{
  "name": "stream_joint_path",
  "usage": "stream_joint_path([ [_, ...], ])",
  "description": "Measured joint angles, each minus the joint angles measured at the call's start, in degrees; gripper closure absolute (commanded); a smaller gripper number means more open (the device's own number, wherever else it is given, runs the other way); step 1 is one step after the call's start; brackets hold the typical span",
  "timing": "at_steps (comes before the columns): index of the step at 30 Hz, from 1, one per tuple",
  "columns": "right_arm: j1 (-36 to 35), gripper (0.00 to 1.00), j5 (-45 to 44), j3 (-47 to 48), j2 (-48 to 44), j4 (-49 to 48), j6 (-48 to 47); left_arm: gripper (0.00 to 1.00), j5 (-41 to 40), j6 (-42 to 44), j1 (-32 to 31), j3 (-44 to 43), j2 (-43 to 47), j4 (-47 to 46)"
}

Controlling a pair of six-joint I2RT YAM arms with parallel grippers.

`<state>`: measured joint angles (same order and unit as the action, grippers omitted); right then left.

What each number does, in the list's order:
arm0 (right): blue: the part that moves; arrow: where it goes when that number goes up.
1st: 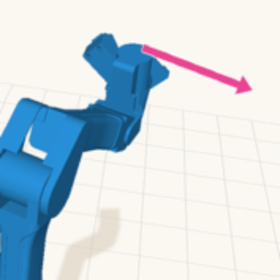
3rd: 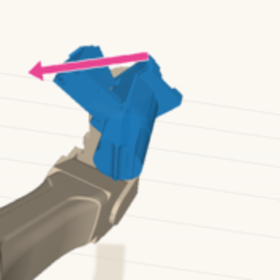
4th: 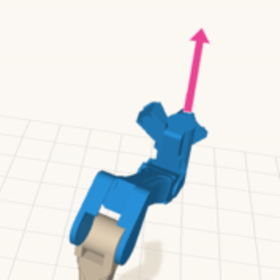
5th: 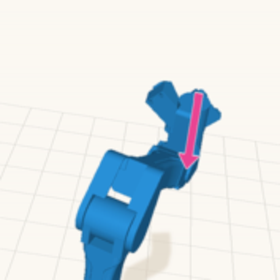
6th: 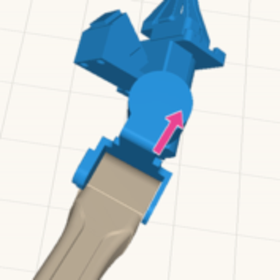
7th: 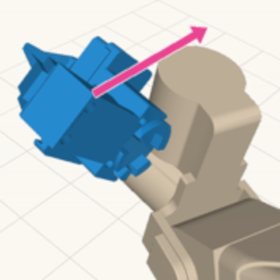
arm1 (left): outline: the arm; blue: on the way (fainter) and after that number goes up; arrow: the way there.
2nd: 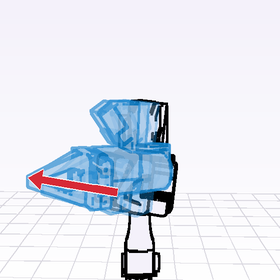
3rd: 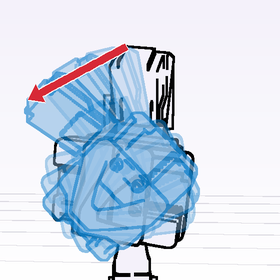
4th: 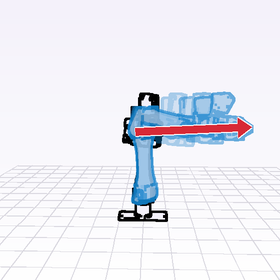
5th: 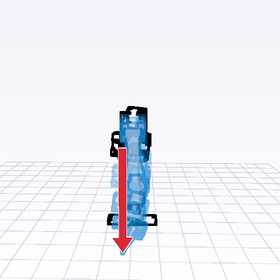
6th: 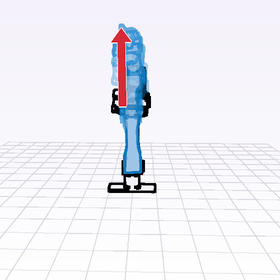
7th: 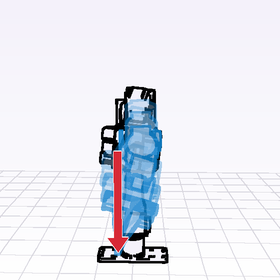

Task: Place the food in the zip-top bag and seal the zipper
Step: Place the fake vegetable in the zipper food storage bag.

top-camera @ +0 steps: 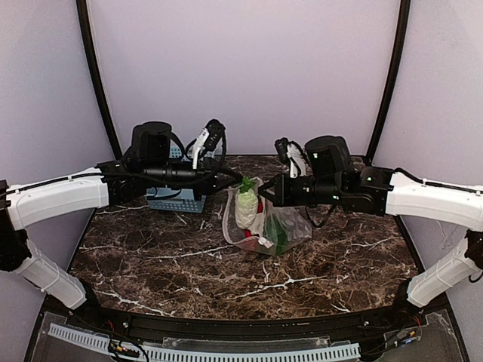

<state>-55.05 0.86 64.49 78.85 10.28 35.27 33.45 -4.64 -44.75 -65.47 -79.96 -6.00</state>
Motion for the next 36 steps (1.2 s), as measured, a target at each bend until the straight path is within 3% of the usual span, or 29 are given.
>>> stream_joint_path([
  [12,0.00,1.00,0.63,-0.24,-2.93,-0.07,0.00,0.99,-10.99,-0.76,-4.13,4.92,-5.16,-6.93],
  [27,0.00,1.00,1.05,-1.64,-3.54,-1.25,0.28,0.99,-28.92,-4.63,-8.57,0.79,-14.08,-5.53],
  [30,0.00,1.00,1.03,-1.92,-3.54,-1.49,0.39,0.90,-33.11,-5.99,-9.18,0.70,-14.12,-4.46],
  [34,0.00,1.00,0.66,-2.73,-3.65,-2.01,0.44,0.61,-35.71,-7.58,-9.42,0.68,-14.01,-2.99],
  [36,0.00,1.00,0.50,-3.30,-3.98,-2.19,0.44,0.54,-35.41,-8.66,-9.42,0.70,-13.44,-2.27],
])
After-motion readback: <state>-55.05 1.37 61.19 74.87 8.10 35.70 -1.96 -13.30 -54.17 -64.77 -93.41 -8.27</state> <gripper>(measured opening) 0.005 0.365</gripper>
